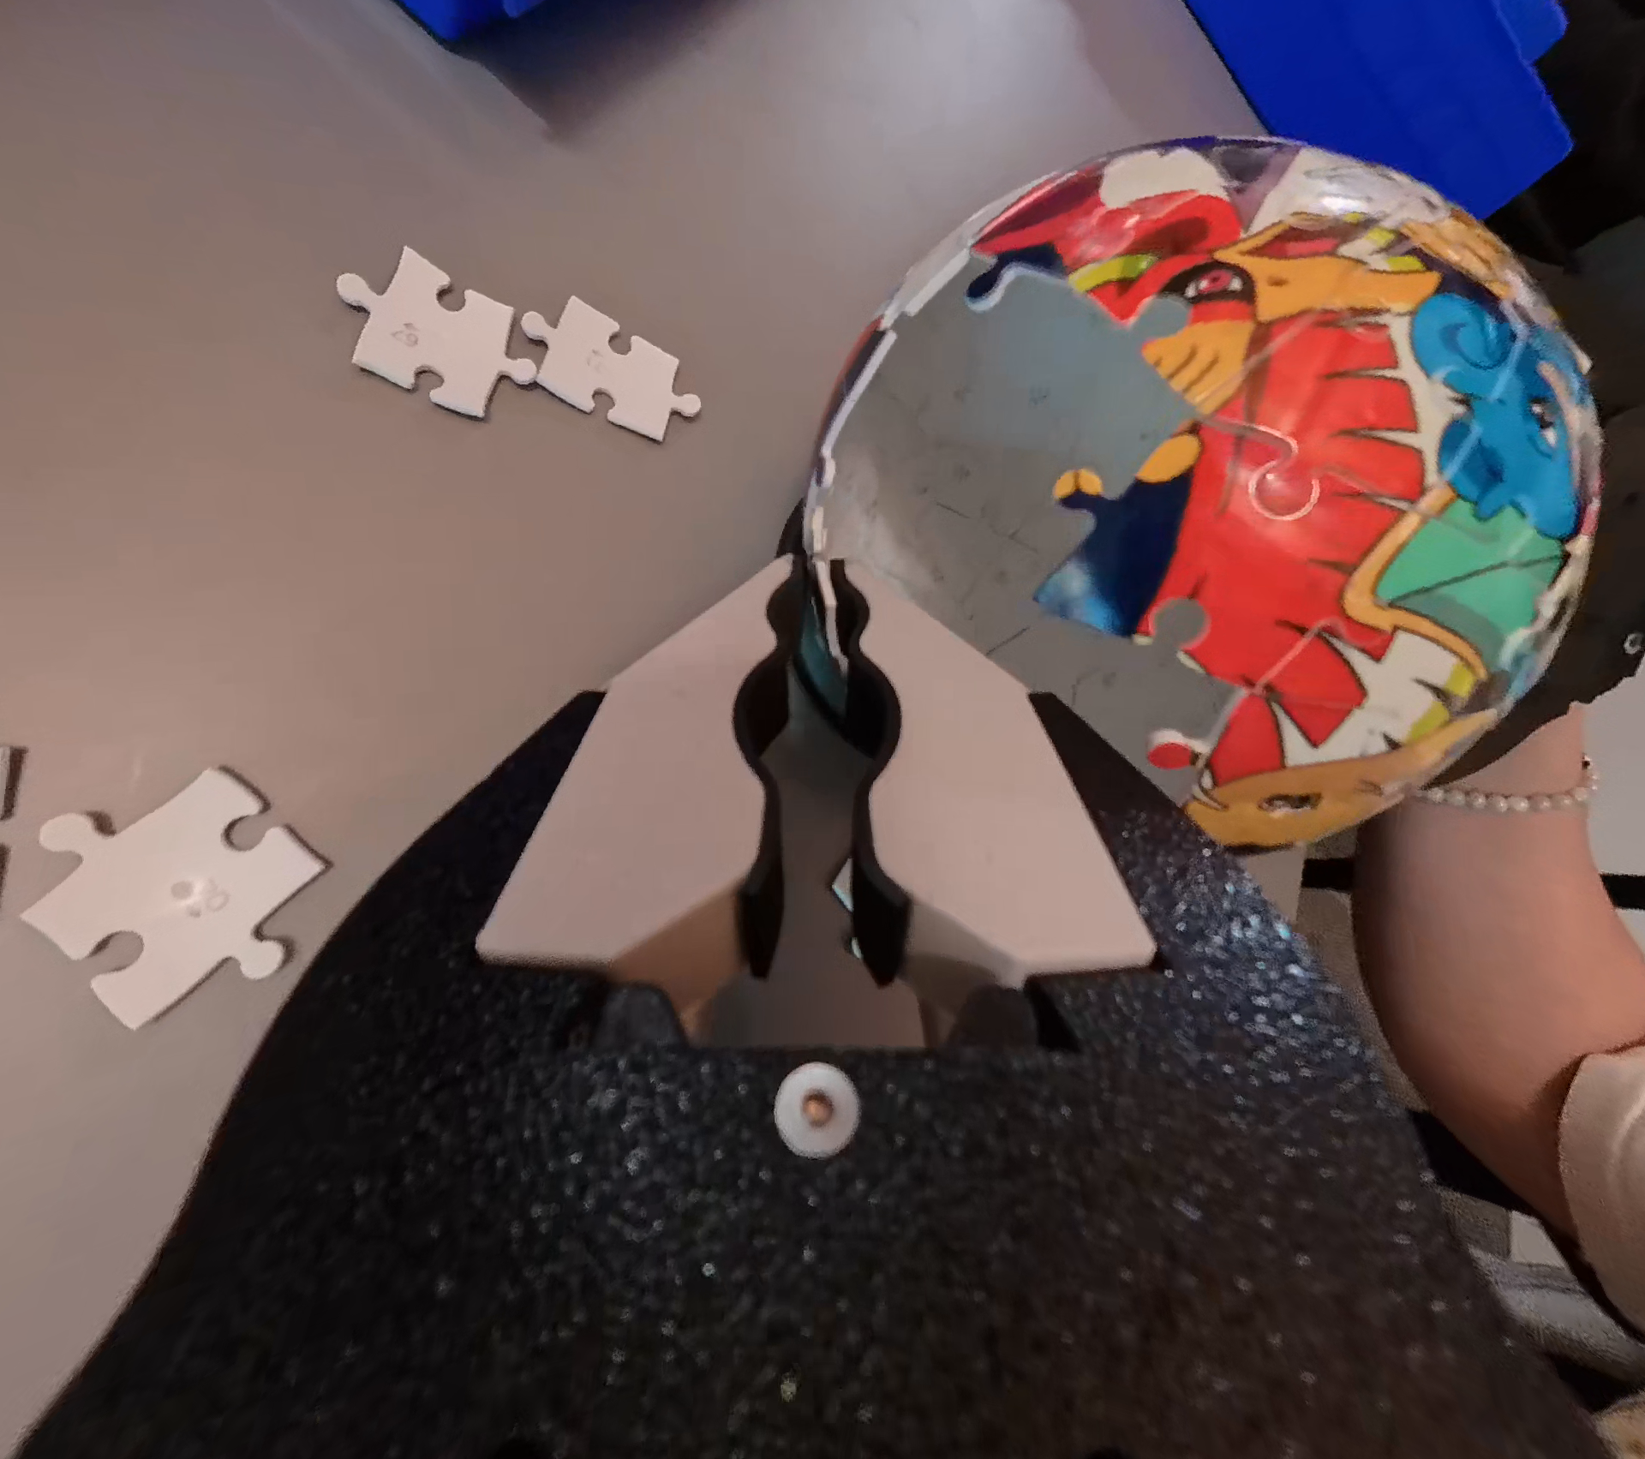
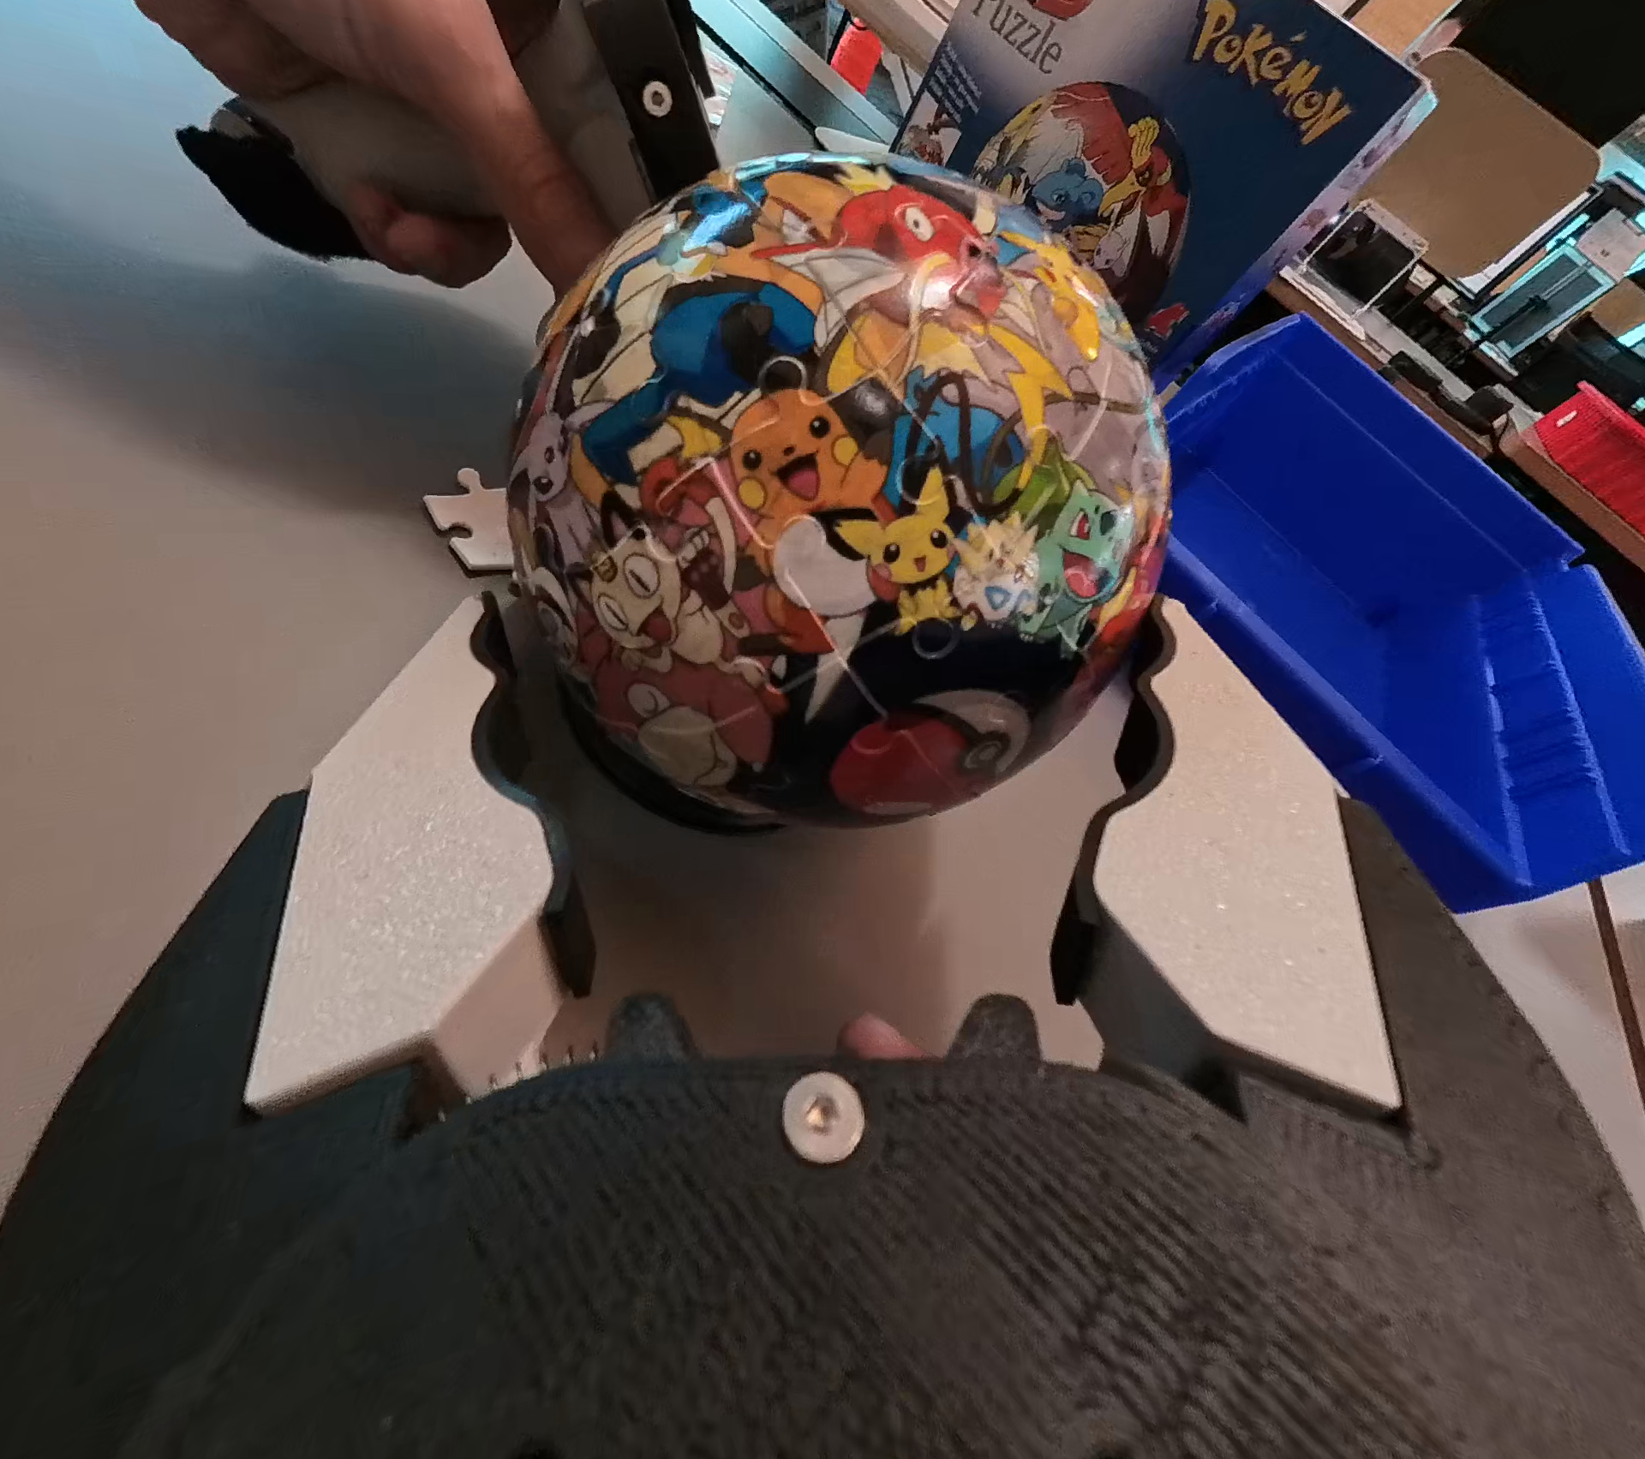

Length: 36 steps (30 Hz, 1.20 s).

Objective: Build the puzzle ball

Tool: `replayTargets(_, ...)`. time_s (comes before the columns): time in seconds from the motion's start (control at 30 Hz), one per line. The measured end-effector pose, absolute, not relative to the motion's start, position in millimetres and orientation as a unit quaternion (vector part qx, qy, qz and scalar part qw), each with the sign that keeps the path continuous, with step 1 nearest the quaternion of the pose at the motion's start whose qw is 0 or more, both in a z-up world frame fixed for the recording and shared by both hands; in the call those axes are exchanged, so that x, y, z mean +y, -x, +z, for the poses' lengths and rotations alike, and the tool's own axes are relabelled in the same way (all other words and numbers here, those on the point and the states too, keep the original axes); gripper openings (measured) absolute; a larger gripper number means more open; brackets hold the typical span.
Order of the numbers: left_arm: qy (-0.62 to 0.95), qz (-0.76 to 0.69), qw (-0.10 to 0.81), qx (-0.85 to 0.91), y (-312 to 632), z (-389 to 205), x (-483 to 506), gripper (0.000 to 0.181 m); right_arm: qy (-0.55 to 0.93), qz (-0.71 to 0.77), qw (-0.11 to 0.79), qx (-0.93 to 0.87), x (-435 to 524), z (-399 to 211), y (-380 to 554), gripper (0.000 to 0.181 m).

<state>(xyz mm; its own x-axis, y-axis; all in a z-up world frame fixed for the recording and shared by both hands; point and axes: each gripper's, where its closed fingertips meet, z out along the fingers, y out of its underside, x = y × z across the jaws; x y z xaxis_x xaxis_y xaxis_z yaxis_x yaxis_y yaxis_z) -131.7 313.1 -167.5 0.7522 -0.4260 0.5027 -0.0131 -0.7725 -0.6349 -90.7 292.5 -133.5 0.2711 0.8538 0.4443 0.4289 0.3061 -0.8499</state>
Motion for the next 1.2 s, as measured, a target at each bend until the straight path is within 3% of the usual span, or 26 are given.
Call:
replayTargets(0.2, 0.874, -0.356, 0.319, 0.095, 132.2, -166.8, 313.5, 0.002, 0.558, 0.186, 0.564, -0.580, 290.7, -135.3, 91.2, 0.137)
replayTargets(0.27, 0.872, -0.358, 0.319, 0.095, 132.7, -166.9, 313.2, 0.002, 0.554, 0.173, 0.556, -0.595, 292.1, -133.8, 84.9, 0.130)
replayTargets(0.37, 0.875, -0.347, 0.322, 0.102, 134.0, -169.6, 313.6, 0.002, 0.551, 0.191, 0.562, -0.587, 301.1, -110.3, 79.0, 0.139)
replayTargets(0.5, 0.875, -0.335, 0.329, 0.118, 133.2, -170.2, 314.2, 0.002, 0.531, 0.262, 0.470, -0.655, 286.1, -113.7, 97.8, 0.132)
replayTargets(0.57, 0.877, -0.325, 0.330, 0.129, 133.3, -171.9, 314.0, 0.002, 0.530, 0.300, 0.428, -0.668, 277.9, -113.5, 103.3, 0.147)
replayTargets(0.63, 0.876, -0.323, 0.332, 0.135, 133.1, -172.3, 313.9, 0.003, 0.518, 0.296, 0.417, -0.686, 275.5, -112.3, 103.9, 0.147)
replayTargets(1.2, 0.859, -0.355, 0.337, 0.149, 128.8, -164.4, 308.6, 0.002, 0.507, 0.150, 0.581, -0.619, 277.1, -121.4, 103.6, 0.138)
